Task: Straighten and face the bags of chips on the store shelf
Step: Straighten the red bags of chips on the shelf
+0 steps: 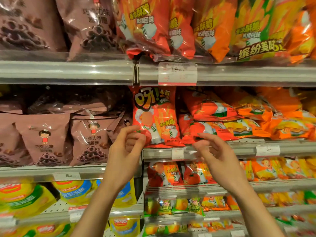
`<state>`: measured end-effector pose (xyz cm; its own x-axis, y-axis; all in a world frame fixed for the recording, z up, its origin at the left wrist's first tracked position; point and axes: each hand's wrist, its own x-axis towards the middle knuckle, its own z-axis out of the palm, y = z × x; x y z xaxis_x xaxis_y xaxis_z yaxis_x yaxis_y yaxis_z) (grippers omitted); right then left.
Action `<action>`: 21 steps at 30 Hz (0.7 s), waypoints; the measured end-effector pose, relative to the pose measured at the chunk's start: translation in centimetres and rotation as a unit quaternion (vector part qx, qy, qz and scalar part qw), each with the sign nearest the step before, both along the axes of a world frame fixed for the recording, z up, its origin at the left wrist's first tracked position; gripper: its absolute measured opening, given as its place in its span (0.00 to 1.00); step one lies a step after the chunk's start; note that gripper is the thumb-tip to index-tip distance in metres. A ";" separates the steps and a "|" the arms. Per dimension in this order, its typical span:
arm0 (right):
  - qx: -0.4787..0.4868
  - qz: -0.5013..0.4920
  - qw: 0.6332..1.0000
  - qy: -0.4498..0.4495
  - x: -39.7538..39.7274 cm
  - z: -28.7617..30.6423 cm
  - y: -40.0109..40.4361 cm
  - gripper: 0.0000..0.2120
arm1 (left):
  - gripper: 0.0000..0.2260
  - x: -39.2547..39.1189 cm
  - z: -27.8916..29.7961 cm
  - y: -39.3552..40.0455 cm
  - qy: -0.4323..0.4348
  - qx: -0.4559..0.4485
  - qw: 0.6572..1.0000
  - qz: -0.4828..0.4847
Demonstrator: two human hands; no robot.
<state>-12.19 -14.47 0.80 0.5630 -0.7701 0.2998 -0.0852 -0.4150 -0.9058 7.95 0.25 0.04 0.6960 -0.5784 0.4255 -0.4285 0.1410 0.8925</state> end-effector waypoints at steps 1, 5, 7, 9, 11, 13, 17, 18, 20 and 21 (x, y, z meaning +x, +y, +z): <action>0.001 -0.013 1.000 0.006 -0.9 -0.6 -0.3 0.11 | 0.08 -0.6 0.0 -0.3 0.012 -0.002 1.000 -0.011; 0.008 -0.047 0.999 0.012 -4.3 -1.8 -2.5 0.10 | 0.07 -2.9 -0.3 -1.6 0.040 -0.015 0.999 -0.033; 0.012 -0.054 0.998 0.006 -5.8 -1.8 -4.1 0.09 | 0.06 -4.1 -0.4 -2.4 0.046 -0.023 0.998 -0.027; 0.017 -0.054 0.998 0.001 -7.0 -1.6 -5.7 0.09 | 0.06 -5.4 -0.3 -3.5 0.049 -0.029 0.998 -0.016; 0.021 -0.052 0.998 -0.001 -7.9 -1.2 -7.3 0.09 | 0.08 -6.6 0.1 -4.8 0.058 -0.033 0.998 -0.002; 0.014 -0.040 0.999 0.008 -8.8 -0.6 -9.0 0.09 | 0.11 -7.9 0.7 -6.6 0.055 -0.032 0.998 0.020; -0.017 -0.003 1.000 0.011 -9.6 1.0 -12.2 0.07 | 0.06 -9.2 2.0 -10.9 0.030 -0.019 0.997 0.067; -0.029 0.003 1.000 0.012 -9.5 1.3 -12.8 0.07 | 0.06 -9.3 2.4 -11.9 0.019 -0.009 0.997 0.080; -0.068 0.001 0.998 0.015 -9.1 2.2 -14.1 0.07 | 0.11 -9.2 3.4 -13.8 -0.017 0.027 0.994 0.106; -0.101 -0.008 0.995 0.018 -8.7 2.7 -14.6 0.06 | 0.15 -9.1 3.8 -14.6 -0.037 0.056 0.991 0.113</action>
